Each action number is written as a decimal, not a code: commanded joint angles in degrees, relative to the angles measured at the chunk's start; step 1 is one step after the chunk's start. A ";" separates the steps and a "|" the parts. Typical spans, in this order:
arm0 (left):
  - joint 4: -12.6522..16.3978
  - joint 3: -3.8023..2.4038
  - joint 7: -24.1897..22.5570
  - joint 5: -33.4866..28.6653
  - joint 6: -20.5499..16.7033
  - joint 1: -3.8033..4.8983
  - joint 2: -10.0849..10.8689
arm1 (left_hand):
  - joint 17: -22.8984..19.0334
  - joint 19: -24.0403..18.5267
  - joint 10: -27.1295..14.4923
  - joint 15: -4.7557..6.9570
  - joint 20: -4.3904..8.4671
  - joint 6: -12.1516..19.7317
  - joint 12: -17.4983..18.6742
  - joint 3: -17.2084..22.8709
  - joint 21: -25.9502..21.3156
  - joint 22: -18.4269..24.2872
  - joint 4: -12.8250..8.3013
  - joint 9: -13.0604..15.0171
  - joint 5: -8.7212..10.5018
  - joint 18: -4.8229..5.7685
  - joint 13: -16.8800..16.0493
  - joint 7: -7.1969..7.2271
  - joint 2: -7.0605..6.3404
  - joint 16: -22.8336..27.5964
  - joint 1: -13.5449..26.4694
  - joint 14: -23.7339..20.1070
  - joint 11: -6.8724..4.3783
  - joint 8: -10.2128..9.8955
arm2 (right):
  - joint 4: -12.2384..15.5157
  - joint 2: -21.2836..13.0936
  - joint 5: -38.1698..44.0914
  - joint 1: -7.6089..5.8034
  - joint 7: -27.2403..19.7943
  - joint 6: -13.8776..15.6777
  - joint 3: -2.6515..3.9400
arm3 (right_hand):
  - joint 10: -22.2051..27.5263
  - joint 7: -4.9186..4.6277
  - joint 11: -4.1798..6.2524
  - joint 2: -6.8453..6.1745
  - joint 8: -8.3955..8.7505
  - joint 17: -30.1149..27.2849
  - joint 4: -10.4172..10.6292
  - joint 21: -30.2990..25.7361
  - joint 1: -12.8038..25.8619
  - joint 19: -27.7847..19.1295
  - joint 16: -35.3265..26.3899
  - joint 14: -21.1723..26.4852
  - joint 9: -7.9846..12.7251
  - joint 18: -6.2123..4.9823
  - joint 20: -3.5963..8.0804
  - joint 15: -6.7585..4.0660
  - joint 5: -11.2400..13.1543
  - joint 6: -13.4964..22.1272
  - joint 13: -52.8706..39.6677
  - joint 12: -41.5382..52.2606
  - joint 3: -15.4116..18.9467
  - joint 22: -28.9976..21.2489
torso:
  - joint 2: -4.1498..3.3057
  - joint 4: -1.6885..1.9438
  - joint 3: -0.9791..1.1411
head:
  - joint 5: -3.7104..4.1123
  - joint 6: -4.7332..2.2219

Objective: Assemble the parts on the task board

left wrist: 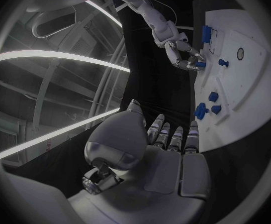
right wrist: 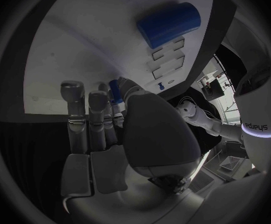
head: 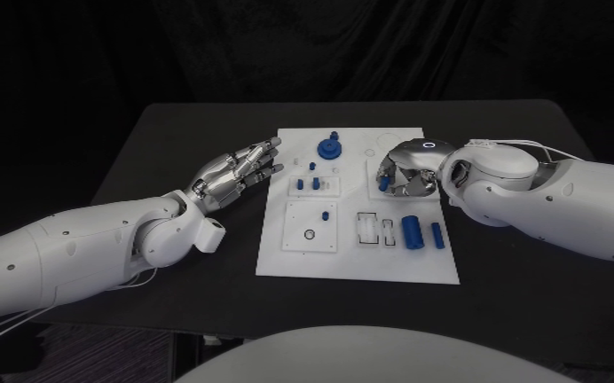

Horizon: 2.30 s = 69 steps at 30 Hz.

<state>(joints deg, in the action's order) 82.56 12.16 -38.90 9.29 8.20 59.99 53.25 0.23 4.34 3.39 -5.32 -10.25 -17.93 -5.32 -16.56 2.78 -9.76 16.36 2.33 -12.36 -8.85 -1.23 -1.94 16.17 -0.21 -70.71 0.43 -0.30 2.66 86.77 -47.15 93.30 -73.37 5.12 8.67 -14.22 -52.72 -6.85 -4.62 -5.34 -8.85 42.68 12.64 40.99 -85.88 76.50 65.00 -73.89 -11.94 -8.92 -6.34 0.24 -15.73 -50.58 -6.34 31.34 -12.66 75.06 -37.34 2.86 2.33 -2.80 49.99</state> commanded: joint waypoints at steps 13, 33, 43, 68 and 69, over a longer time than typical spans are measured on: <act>-0.08 -0.05 -1.90 -0.38 0.81 -0.66 -0.11 | -0.01 0.12 -0.13 -0.22 -0.38 -0.59 -0.42 0.44 0.21 0.11 -0.01 0.06 -0.42 -0.32 -0.08 -0.11 0.21 -0.06 -0.62 0.12 0.46 0.39 | -0.22 0.43 0.32 0.18 -0.73 4.99 0.03 | -4.58 -0.29 1.60 0.60 -2.87 1.41 -1.04 2.57 -2.06 1.70 0.22 -2.04 -3.14 1.46 1.46 -1.40 -0.14 -5.09 -2.19 1.42 -2.33 5.08 | 0.00 0.00 0.00 | -0.27 0.01; -0.41 -0.05 -1.57 -0.38 0.63 -0.98 -0.19 | -0.02 0.11 -0.13 -0.21 -0.38 -0.57 -0.42 0.50 0.21 0.13 -0.02 0.06 -0.53 -0.33 -0.08 -0.14 0.23 -0.04 -0.70 0.10 0.50 0.40 | 10.54 -3.01 -4.71 -4.90 0.46 6.14 0.06 | -6.08 0.75 1.95 0.51 -6.90 2.50 -2.25 3.42 -2.26 2.21 -0.08 -3.05 -8.32 1.62 1.82 -1.72 -1.10 -9.43 -3.31 0.02 -2.26 5.27 | 0.01 0.00 0.00 | -1.68 0.01; -0.68 -0.05 -1.58 -0.38 0.88 -1.24 -0.25 | -0.03 0.06 -0.09 -0.18 -0.37 -0.67 -0.48 0.60 0.19 0.23 0.03 0.07 -0.57 -0.36 -0.09 -0.25 0.29 -0.03 -0.78 0.08 0.63 0.45 | 15.10 0.29 0.36 -3.65 -1.66 4.25 0.05 | -7.00 1.04 2.33 -0.07 -7.82 4.53 -2.75 5.43 -2.55 2.91 1.03 -4.08 -9.70 1.88 2.07 -2.06 -0.85 -9.78 -3.55 -0.48 -2.11 5.71 | 0.01 0.00 -0.01 | -3.01 0.01; -1.14 -0.06 -1.44 -0.39 1.20 -1.37 -0.92 | -0.03 -0.01 -0.11 -0.15 -0.35 -0.61 -0.46 0.64 0.16 0.34 0.17 0.06 -0.49 -0.37 -0.08 -0.35 0.35 -0.03 -0.72 0.06 0.75 0.47 | 6.05 12.64 8.60 4.11 -4.99 1.84 0.07 | -7.20 0.59 2.10 -0.38 -7.67 7.23 -3.63 8.13 -3.16 3.68 2.55 -5.08 -10.81 2.32 2.15 -1.97 -3.08 -8.90 -3.57 -1.98 -2.69 6.28 | 0.02 0.00 -0.02 | -3.62 0.01; -1.16 -0.06 -1.42 -0.39 1.22 -1.37 -0.94 | -0.03 -0.01 -0.11 -0.14 -0.35 -0.61 -0.46 0.67 0.16 0.33 0.17 0.05 -0.52 -0.37 -0.08 -0.36 0.38 -0.03 -0.72 0.07 0.76 0.47 | 5.91 12.72 8.61 4.17 -4.98 1.74 0.07 | -7.16 0.56 2.07 -0.40 -7.62 7.29 -3.67 8.08 -3.17 3.67 2.58 -5.10 -10.84 2.31 2.14 -1.96 -3.12 -8.82 -3.57 -2.06 -2.72 6.27 | 0.02 0.00 -0.02 | -3.63 0.01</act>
<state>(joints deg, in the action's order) 81.37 12.16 -38.91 9.27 8.63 58.72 52.44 0.23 4.34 3.38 -5.32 -10.25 -18.13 -5.52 -16.14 2.78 -9.47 16.47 2.32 -12.57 -8.85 -1.23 -2.16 16.40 -0.21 -70.93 0.43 0.10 2.88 92.85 -34.51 100.58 -69.37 0.81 11.52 -14.21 -59.60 -7.10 -2.47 -5.91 -14.71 49.92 9.29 48.97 -88.97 79.86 67.24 -78.47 -16.59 -7.11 -4.19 -1.68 -18.60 -58.74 -9.86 29.68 -15.34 75.06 -37.32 2.86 2.31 -6.35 49.99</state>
